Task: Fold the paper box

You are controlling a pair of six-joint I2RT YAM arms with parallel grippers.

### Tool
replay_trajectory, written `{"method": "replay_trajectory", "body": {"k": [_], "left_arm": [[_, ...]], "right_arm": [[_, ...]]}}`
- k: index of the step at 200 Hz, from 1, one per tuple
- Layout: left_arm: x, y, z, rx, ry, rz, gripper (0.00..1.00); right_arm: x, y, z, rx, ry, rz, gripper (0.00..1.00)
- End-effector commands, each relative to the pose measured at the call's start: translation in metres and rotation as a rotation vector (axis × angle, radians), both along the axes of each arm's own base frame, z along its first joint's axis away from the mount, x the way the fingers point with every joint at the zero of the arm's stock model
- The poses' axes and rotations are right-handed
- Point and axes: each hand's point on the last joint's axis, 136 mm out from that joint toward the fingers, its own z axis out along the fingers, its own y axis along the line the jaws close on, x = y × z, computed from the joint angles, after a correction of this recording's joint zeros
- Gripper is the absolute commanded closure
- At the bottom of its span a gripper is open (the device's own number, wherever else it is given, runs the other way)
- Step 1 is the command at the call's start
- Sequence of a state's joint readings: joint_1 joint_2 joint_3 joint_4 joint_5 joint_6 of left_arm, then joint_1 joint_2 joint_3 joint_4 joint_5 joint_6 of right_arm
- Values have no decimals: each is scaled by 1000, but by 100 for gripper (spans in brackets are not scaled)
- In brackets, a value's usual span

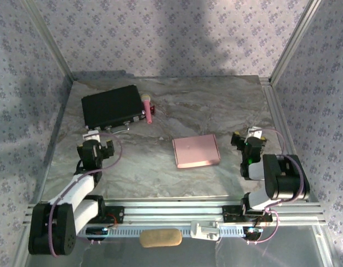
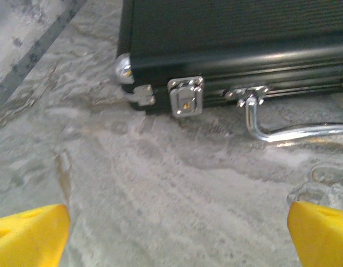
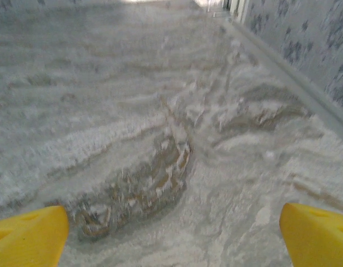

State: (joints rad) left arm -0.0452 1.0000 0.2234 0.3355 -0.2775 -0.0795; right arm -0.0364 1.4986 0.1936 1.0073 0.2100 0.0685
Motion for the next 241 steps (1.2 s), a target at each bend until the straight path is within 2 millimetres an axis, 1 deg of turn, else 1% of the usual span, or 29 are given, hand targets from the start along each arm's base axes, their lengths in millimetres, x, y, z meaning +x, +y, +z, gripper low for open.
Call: {"method": "replay_trajectory", "body": {"k": [1,14,41,84,98,106,124,132,145,153,160,173,180,198,241], "left_arm": [[29,-7,35,11,-151,-78,0],[35,-8,35,11,-160,-91,0],[45,-13,36,19,-179,-123,0],[66,-17,37,6,-196,-145,0],[69,-18,36,-5,-206,-141,0],[70,-18,34,-14,-230,-139,0],[73,-23,15,-5,-248,-169,0],[76,-23,15,0,-283,-169,0],[75,-20,9,-14,-206,-149,0],[79,-21,12,-13,-217,-157,0],[84,-22,10,-14,-221,-164,0],[89,-21,4,-26,-143,-160,0],[96,-17,4,-34,-130,-140,0],[93,-9,3,-61,-140,-114,0],[93,-10,3,-61,-139,-118,0]], "right_arm": [[13,2,28,-9,-103,28,1],[16,0,30,-10,-115,19,1],[22,1,26,-9,-64,24,1],[35,9,22,-26,-9,67,1],[36,9,22,-29,-2,68,1],[36,10,21,-31,-2,68,1],[36,10,21,-30,-1,68,1],[36,9,21,-30,0,67,1],[36,9,21,-33,3,66,1],[37,9,22,-35,4,64,1],[38,10,21,-36,7,62,1],[40,11,21,-48,19,60,1],[40,12,20,-55,24,63,1],[40,12,20,-55,26,64,1],[40,12,20,-55,25,63,1]]}}
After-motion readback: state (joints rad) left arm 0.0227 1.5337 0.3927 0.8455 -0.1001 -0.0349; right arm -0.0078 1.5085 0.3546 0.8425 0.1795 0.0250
